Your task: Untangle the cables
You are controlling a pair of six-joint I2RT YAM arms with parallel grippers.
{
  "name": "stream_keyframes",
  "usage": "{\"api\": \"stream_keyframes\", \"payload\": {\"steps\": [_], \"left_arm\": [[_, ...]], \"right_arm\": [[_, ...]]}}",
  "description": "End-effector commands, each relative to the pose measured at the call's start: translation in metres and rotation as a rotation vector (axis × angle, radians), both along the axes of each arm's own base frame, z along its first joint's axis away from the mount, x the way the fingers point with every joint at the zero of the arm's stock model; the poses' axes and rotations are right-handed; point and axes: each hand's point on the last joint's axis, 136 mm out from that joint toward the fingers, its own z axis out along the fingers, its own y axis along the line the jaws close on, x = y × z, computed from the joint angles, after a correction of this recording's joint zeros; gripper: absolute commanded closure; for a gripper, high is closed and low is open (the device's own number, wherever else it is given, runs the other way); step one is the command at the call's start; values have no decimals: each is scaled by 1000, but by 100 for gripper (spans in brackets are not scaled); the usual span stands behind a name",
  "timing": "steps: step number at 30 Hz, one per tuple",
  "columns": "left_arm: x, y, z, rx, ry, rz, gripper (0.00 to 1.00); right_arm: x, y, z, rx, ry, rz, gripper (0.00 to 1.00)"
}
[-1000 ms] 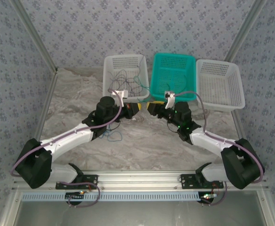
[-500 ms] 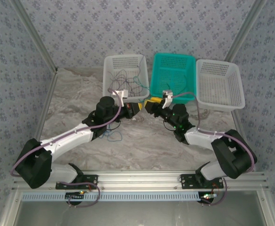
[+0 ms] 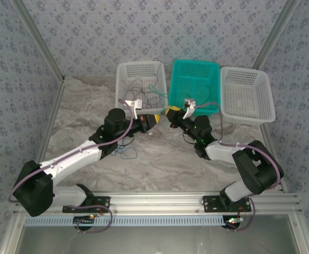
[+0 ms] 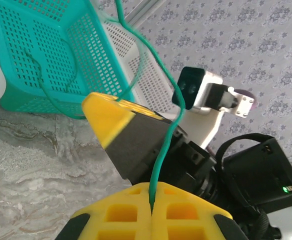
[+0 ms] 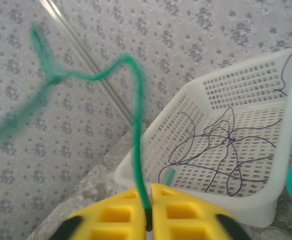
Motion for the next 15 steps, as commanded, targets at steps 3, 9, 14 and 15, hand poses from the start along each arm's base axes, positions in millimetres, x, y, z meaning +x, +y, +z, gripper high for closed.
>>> {"api": "stream_keyframes", "payload": {"steps": [3,9,14,15], "left_arm": [[-8,21,48,-36,-102,38,100],[-8,123,55,142,-148,323,100],[-19,202,49,228,-146,565,100],[-20,206,46,226,-142,575,100]], "right_arm": [[12,-19,-7,11,35,-66,100],[17,-92,-44,-41,192,-340,100],[7,-143,-41,-57,230,-498,100],[6,-147,-37,-60,224,-510,100]]}}
